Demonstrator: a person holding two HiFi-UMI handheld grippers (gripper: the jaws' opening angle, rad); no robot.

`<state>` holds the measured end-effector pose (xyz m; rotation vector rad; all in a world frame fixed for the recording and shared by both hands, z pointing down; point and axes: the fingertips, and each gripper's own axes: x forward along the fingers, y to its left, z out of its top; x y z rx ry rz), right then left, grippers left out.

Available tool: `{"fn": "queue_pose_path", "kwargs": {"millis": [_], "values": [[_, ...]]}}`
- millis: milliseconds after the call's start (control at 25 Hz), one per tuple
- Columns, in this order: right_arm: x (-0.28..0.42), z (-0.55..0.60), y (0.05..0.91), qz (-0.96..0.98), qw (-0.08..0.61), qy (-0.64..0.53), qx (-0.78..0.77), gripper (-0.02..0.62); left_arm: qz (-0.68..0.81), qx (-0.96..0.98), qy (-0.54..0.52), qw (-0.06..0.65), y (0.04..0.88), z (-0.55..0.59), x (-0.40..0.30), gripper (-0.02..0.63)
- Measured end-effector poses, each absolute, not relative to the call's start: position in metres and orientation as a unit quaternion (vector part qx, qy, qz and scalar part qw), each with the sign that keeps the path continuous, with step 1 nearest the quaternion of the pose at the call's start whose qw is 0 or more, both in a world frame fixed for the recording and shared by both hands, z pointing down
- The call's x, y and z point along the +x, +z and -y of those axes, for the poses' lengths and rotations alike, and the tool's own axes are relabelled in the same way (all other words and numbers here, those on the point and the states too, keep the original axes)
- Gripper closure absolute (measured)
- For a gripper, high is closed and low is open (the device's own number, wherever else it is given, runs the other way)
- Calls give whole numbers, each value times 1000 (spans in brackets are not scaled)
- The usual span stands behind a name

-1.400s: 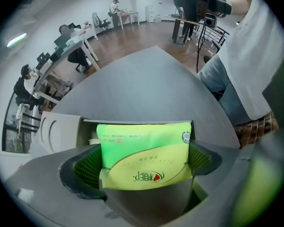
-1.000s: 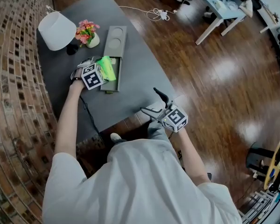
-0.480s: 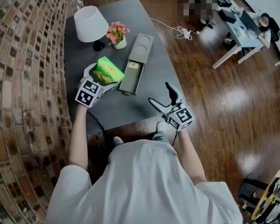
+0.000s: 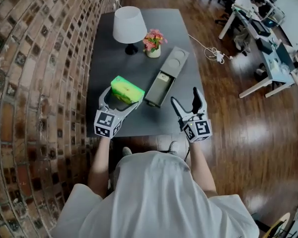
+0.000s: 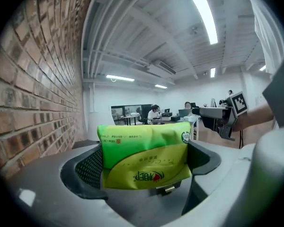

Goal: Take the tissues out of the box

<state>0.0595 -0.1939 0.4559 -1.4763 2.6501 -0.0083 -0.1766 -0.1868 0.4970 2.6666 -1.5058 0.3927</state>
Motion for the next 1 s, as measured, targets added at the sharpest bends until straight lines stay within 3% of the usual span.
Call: {"fn": "queue_pose_path", "kwargs": {"millis": [400,640,1000], "values": [[37,185,452,-859,54,15,-508,129,618,786,6,2,465,147,-205,78],[35,185,458,-853,14,21,-521,135,635,772,1,-4,464,149,-210,78],[51,194,446,-833,6,24,-552,136,647,762,-9,6,464,162,-212,78]]}}
